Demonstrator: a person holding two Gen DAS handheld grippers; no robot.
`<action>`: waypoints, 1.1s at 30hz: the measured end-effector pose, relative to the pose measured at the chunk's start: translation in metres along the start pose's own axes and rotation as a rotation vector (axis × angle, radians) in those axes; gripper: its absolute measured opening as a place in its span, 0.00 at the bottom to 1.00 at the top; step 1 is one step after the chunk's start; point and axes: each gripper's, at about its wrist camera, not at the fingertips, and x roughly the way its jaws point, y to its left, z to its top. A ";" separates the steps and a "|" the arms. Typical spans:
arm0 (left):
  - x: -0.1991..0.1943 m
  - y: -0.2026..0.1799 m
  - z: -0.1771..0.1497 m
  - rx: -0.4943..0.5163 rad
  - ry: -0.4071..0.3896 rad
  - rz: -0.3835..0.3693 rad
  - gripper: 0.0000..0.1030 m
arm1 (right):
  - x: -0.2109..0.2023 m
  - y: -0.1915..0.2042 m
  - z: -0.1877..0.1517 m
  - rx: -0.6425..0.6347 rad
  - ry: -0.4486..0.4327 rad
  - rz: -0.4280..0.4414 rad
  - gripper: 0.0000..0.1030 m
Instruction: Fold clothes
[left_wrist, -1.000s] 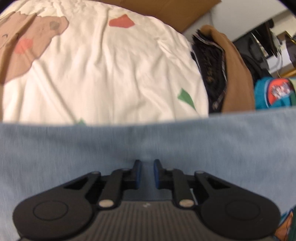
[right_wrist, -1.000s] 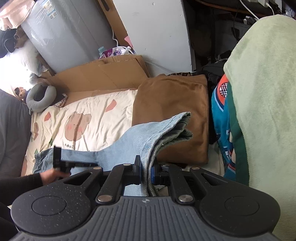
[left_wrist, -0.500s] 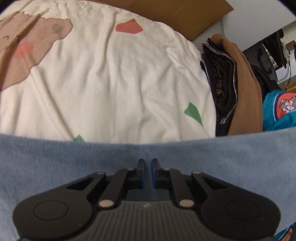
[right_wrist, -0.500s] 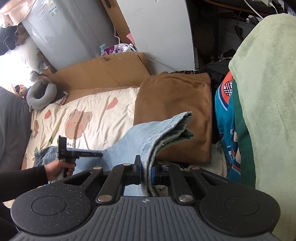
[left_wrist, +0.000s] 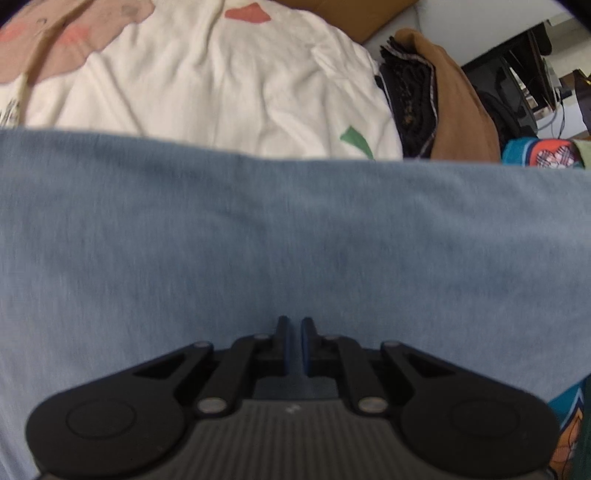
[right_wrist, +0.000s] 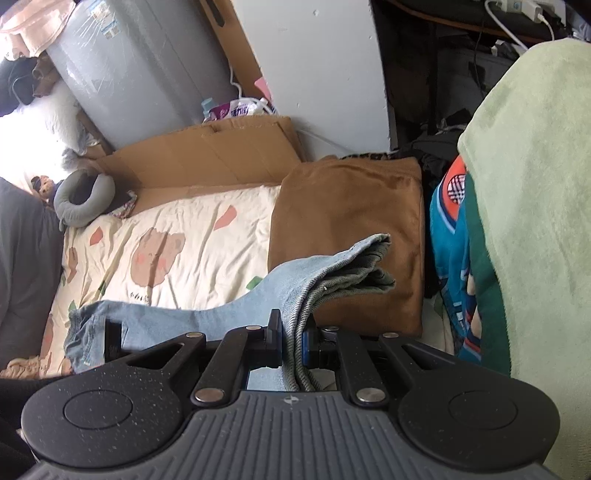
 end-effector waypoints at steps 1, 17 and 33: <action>-0.001 -0.001 -0.007 -0.002 0.006 -0.002 0.07 | -0.001 0.001 0.000 0.000 -0.004 0.001 0.08; -0.016 -0.016 -0.082 -0.036 0.137 0.031 0.06 | -0.010 0.015 0.001 -0.004 -0.055 0.018 0.08; -0.152 -0.004 -0.056 -0.019 0.054 0.140 0.74 | -0.035 0.095 0.042 -0.094 -0.034 0.152 0.08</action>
